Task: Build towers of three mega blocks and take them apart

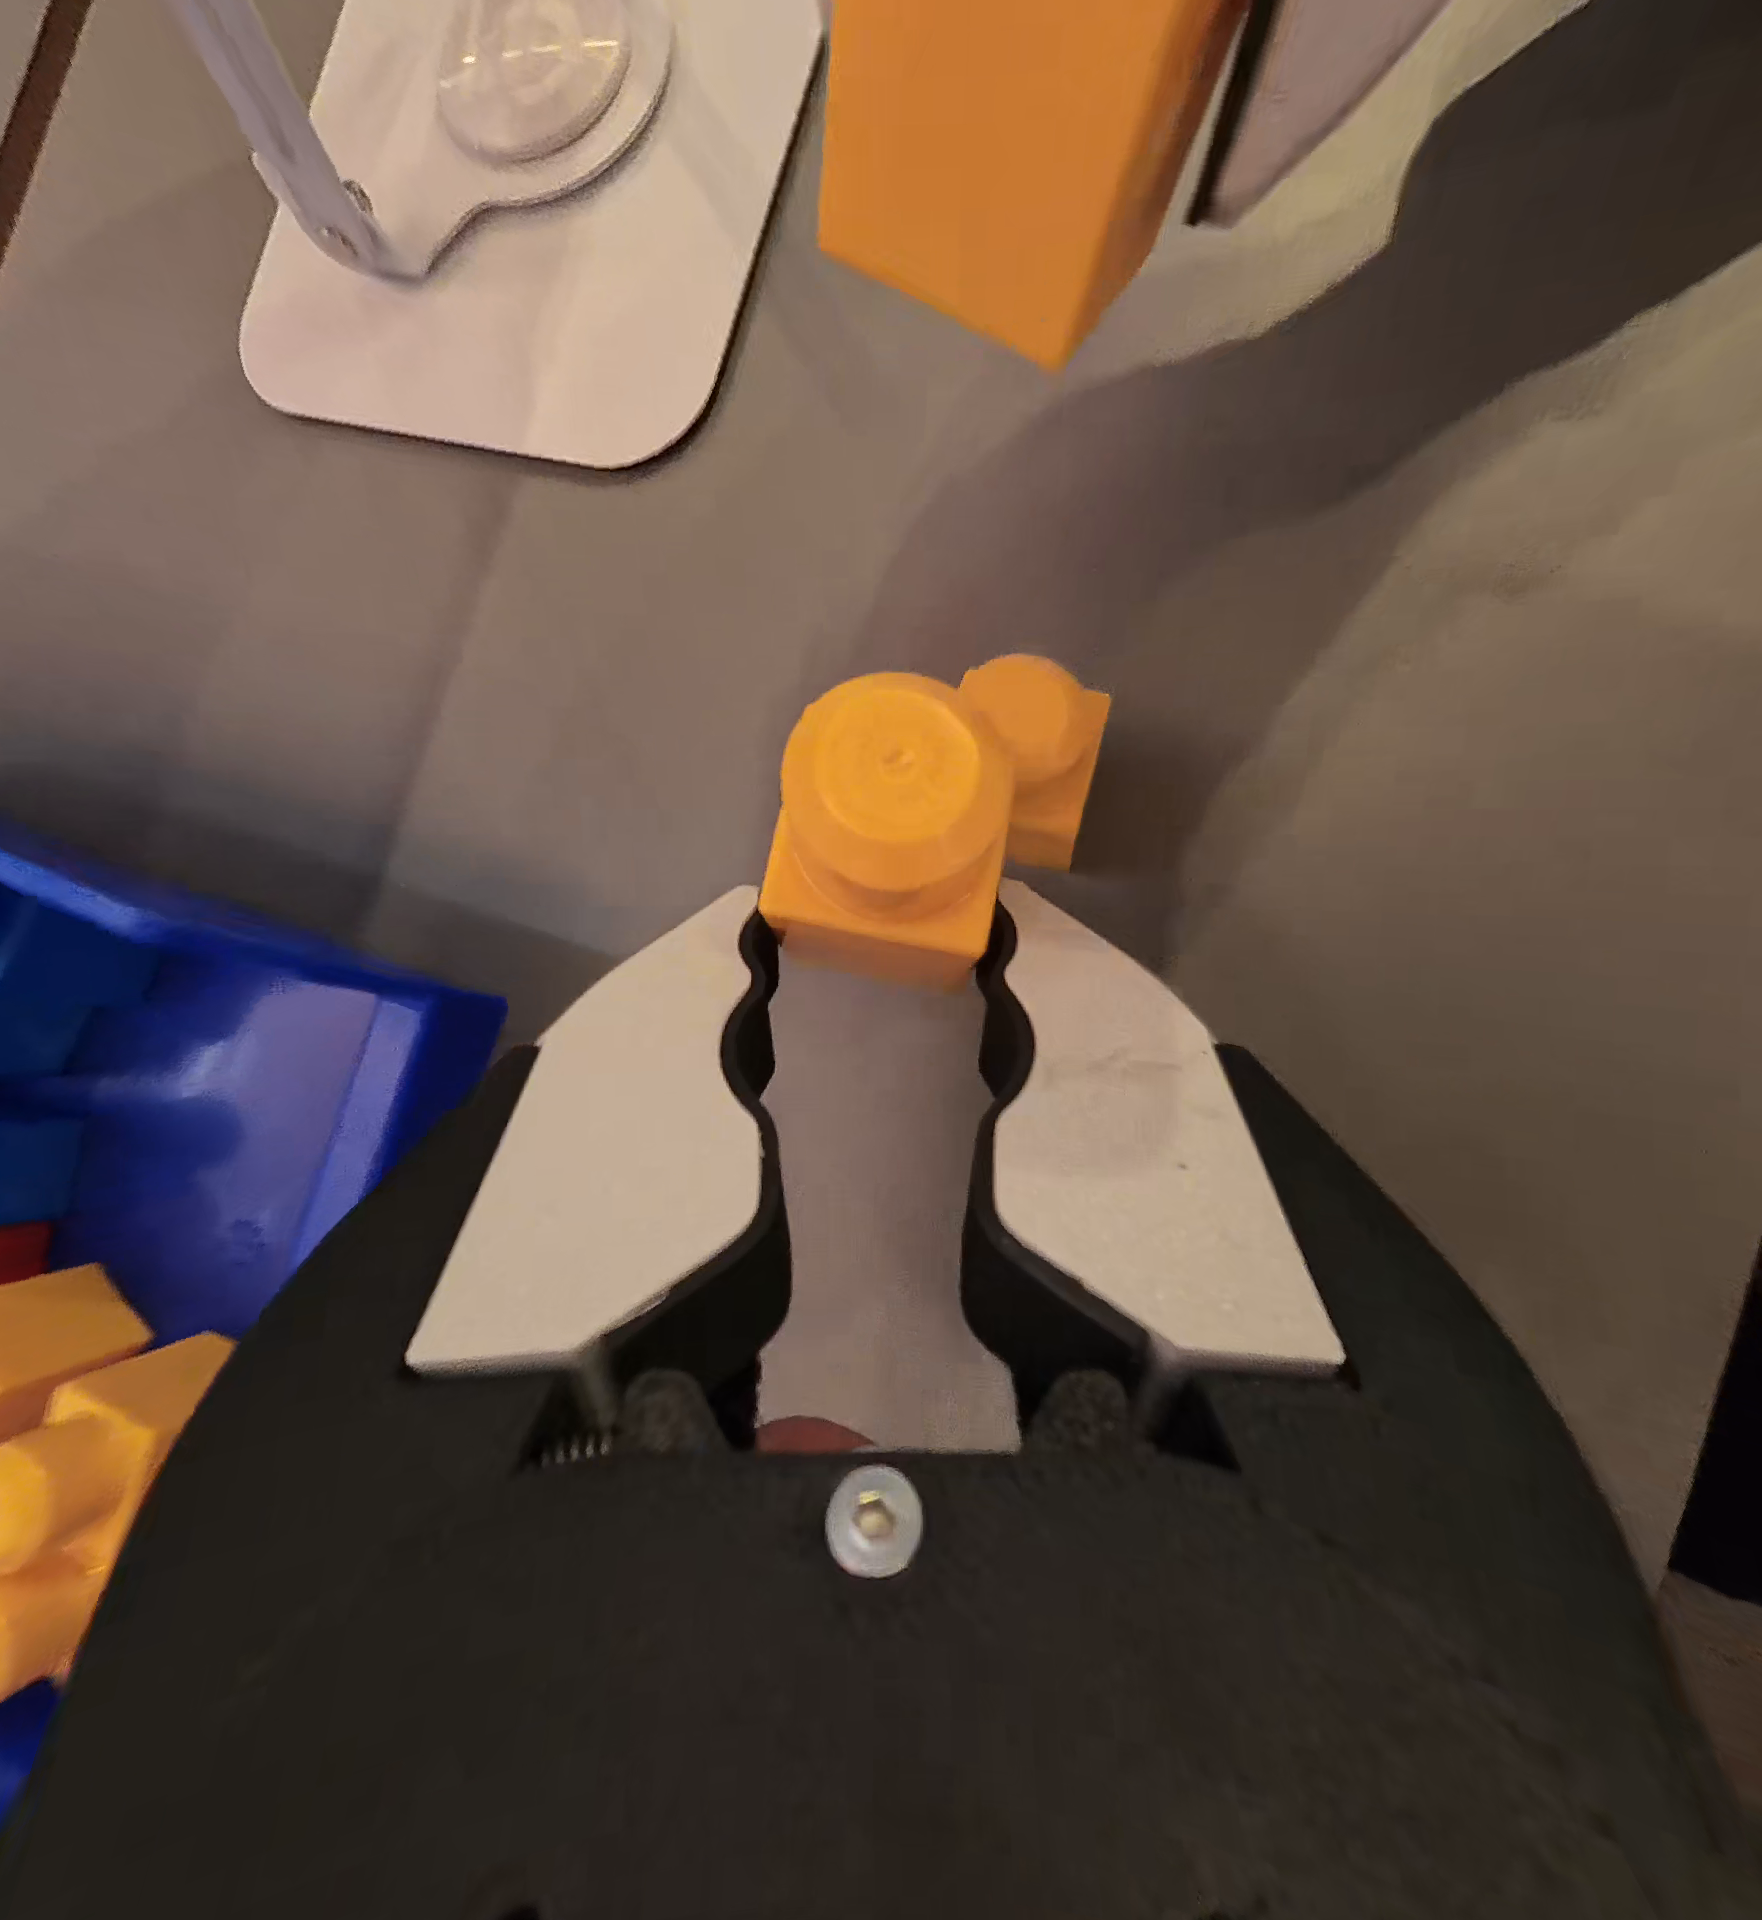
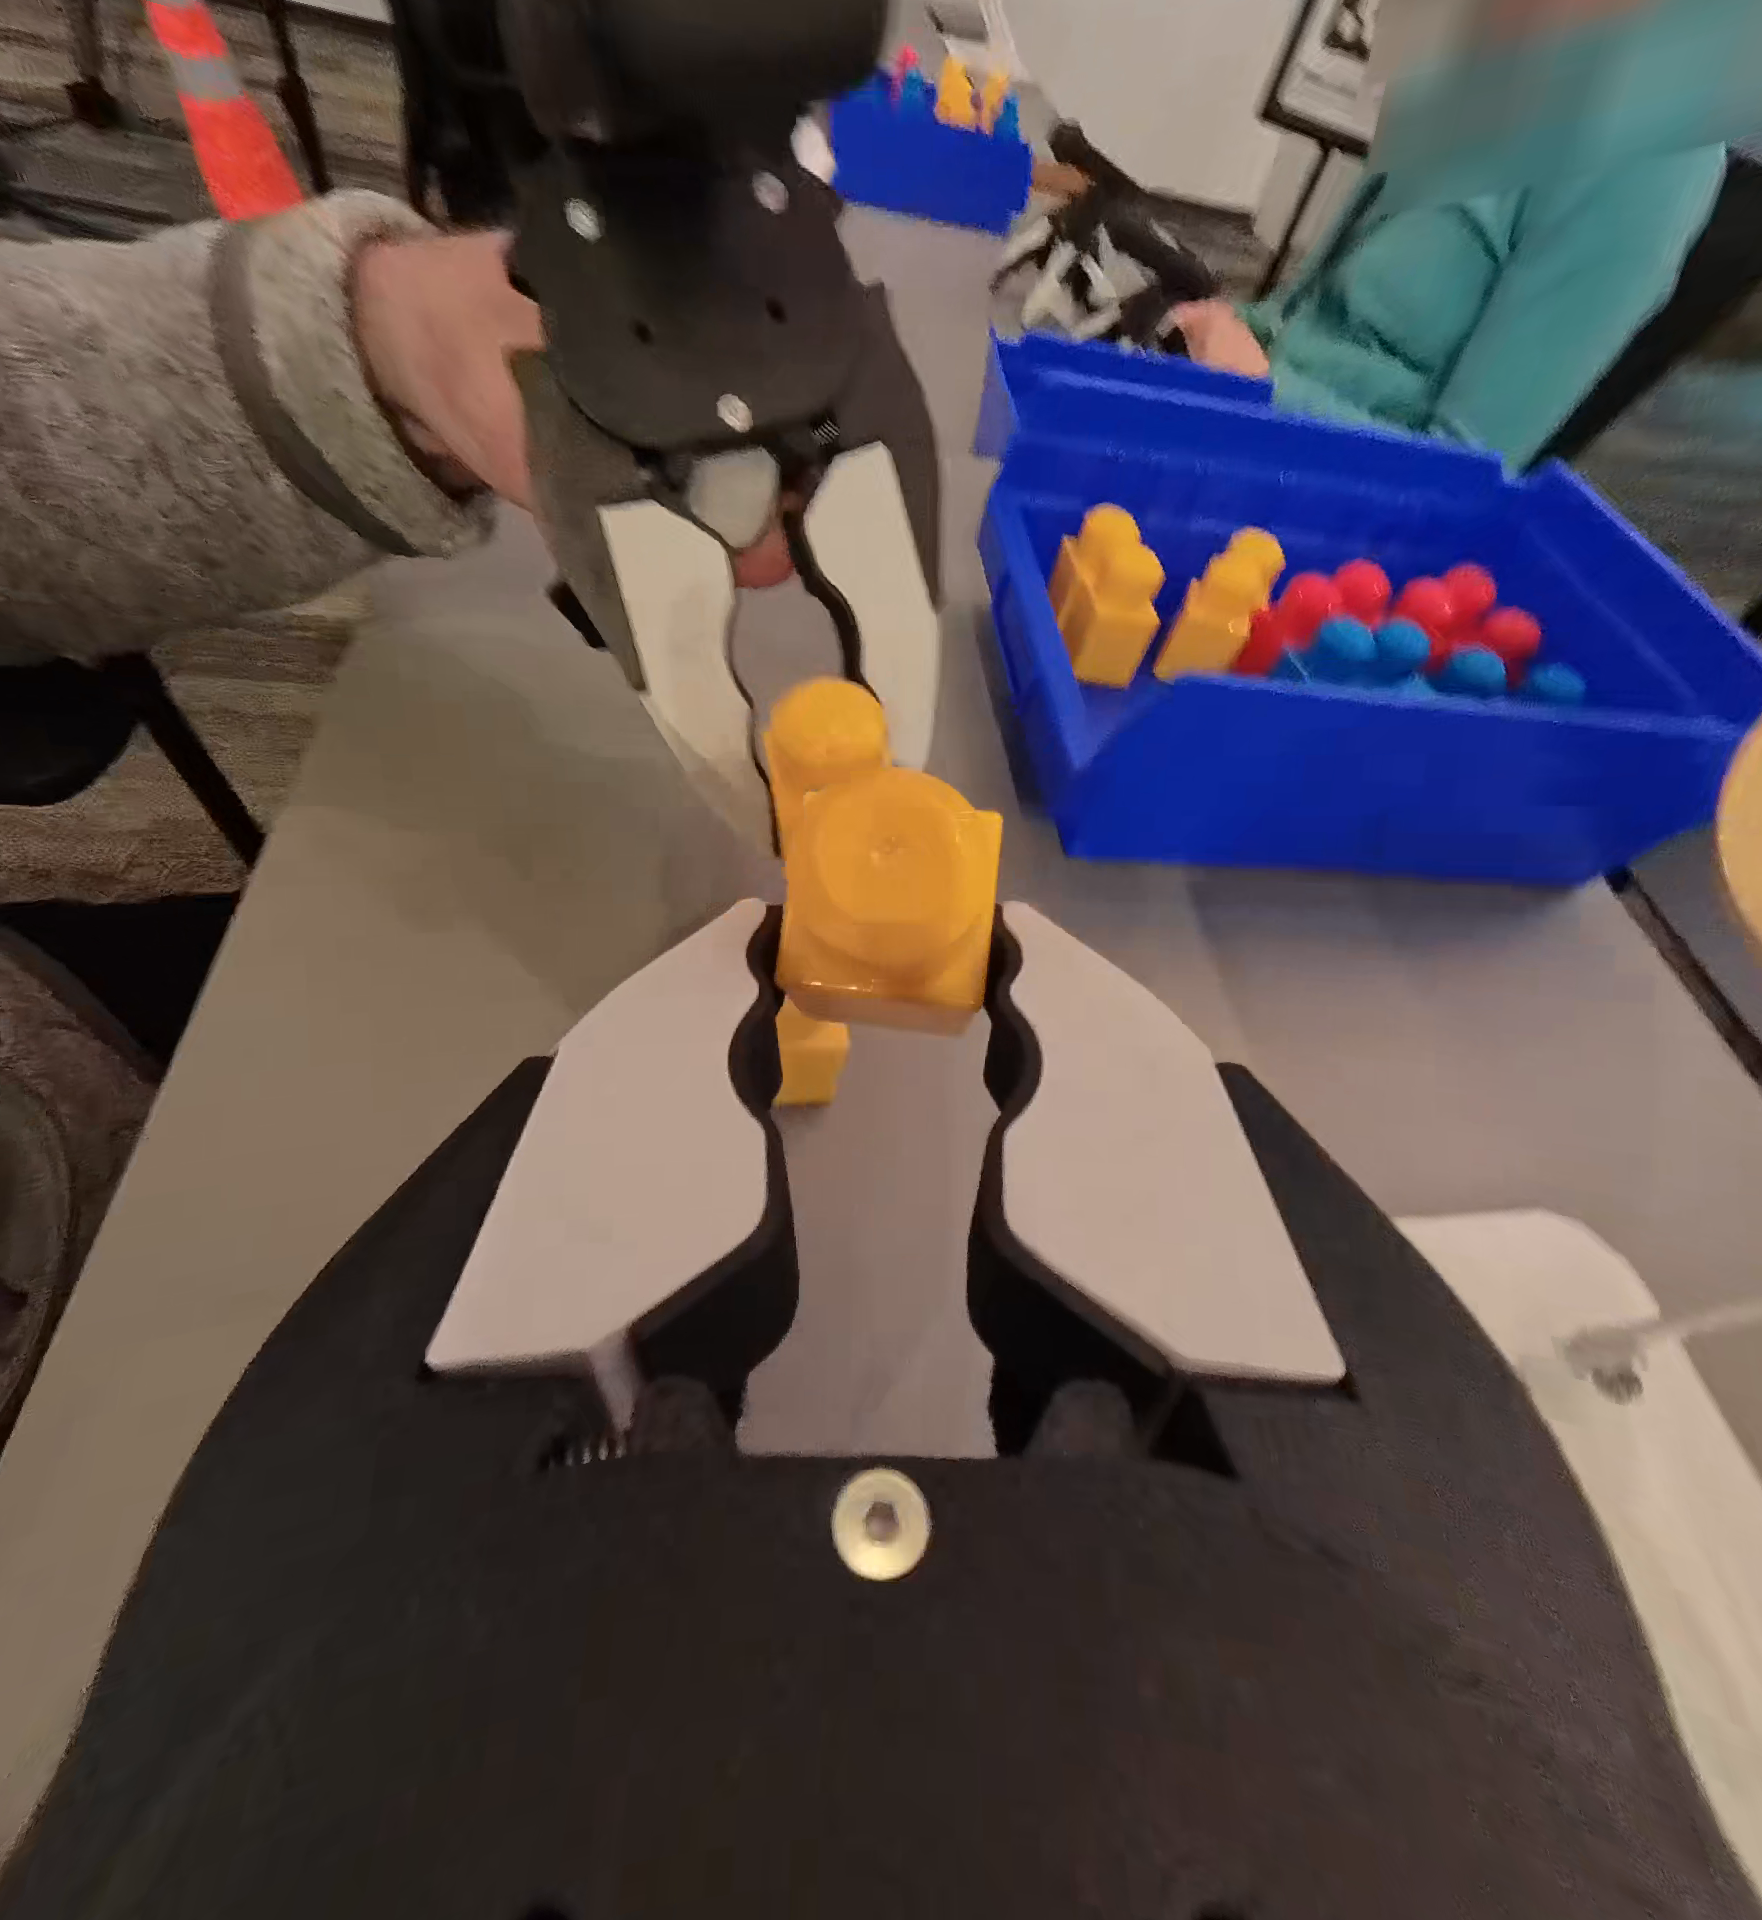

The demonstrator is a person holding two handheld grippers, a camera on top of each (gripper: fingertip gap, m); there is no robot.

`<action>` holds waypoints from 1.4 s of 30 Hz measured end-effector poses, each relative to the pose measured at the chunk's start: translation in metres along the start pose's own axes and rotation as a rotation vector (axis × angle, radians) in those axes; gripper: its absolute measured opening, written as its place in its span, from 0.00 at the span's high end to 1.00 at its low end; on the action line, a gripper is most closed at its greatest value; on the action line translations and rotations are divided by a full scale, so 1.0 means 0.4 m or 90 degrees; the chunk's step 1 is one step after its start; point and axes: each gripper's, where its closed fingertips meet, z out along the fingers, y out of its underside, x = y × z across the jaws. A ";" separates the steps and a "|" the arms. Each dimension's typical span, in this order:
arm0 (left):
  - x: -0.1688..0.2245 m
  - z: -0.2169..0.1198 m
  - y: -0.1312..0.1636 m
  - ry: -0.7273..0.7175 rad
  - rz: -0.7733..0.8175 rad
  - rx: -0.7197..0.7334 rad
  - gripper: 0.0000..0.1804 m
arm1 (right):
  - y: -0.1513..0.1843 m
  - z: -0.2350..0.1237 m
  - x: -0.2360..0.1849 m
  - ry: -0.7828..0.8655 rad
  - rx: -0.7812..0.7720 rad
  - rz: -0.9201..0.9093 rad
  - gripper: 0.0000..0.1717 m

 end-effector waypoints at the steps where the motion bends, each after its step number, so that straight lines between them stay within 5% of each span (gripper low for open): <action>1: 0.000 0.001 -0.005 -0.016 0.019 -0.023 0.80 | -0.015 0.001 -0.014 -0.011 0.011 -0.022 0.78; 4: 0.005 0.009 -0.017 -0.051 0.072 -0.088 0.80 | -0.034 0.015 -0.044 -0.032 0.020 -0.063 0.78; 26: 0.050 -0.021 -0.135 -0.076 0.141 -0.084 0.80 | -0.059 0.001 -0.073 -0.046 0.050 -0.182 0.78; 42: 0.047 -0.031 -0.147 -0.124 0.161 -0.130 0.81 | -0.044 -0.007 -0.068 -0.058 0.014 -0.225 0.78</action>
